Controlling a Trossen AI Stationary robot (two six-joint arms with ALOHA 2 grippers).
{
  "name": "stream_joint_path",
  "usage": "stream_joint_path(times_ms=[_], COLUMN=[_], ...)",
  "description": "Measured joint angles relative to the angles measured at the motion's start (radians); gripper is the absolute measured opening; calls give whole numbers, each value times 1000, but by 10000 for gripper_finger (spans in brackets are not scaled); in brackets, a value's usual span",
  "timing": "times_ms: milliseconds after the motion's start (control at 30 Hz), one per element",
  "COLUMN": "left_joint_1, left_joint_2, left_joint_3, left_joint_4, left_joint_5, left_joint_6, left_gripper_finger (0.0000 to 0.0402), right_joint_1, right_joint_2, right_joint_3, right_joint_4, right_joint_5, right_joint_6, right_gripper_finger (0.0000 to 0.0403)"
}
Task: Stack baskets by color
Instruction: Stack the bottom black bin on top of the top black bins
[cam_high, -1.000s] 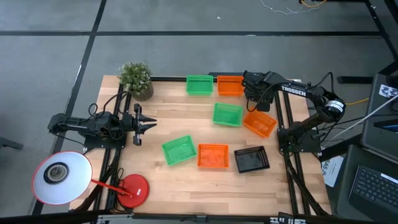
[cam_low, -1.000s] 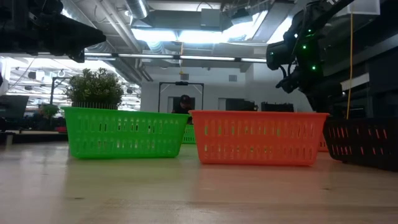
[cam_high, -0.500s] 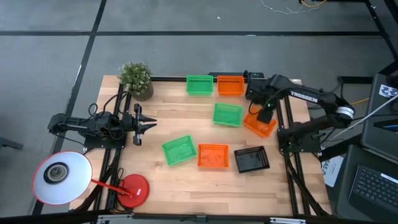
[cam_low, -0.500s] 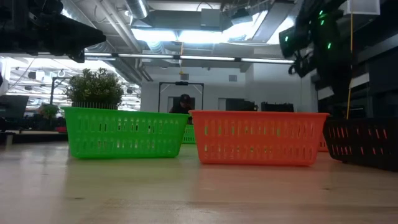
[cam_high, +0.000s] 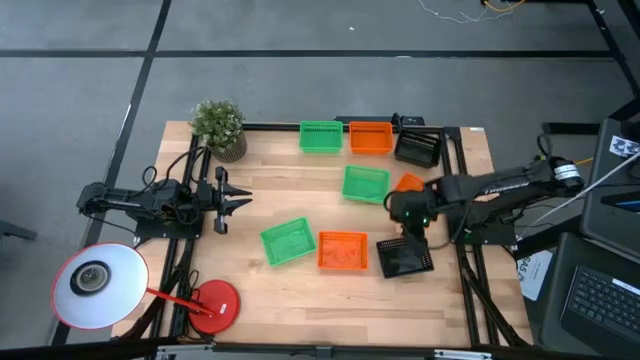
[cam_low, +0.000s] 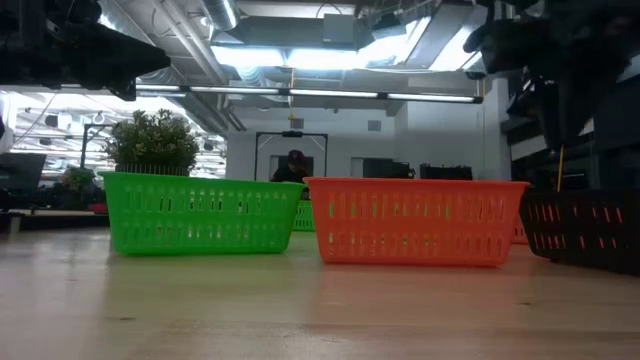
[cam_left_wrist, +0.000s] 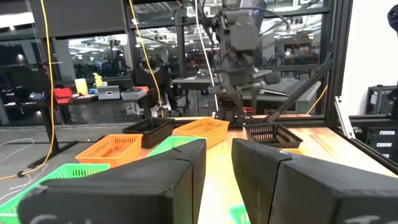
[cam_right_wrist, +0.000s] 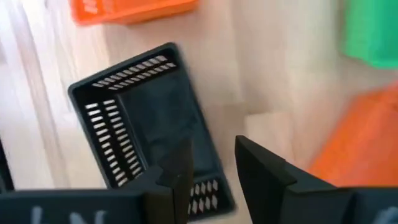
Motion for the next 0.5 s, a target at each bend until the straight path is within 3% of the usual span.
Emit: stream_joint_path(times_ms=[200,500], left_joint_1=[0,0], left_joint_2=[0,0], left_joint_3=[0,0], left_joint_4=[1,1], left_joint_5=[0,0], left_joint_6=[-1,-1], left_gripper_finger=[73,73], right_joint_1=[57,58], right_joint_2=[17,21], right_joint_3=[-103,-195], right_joint_4=[178,227], right_joint_5=[26,30], right_joint_6=[0,3], right_gripper_finger=[120,120])
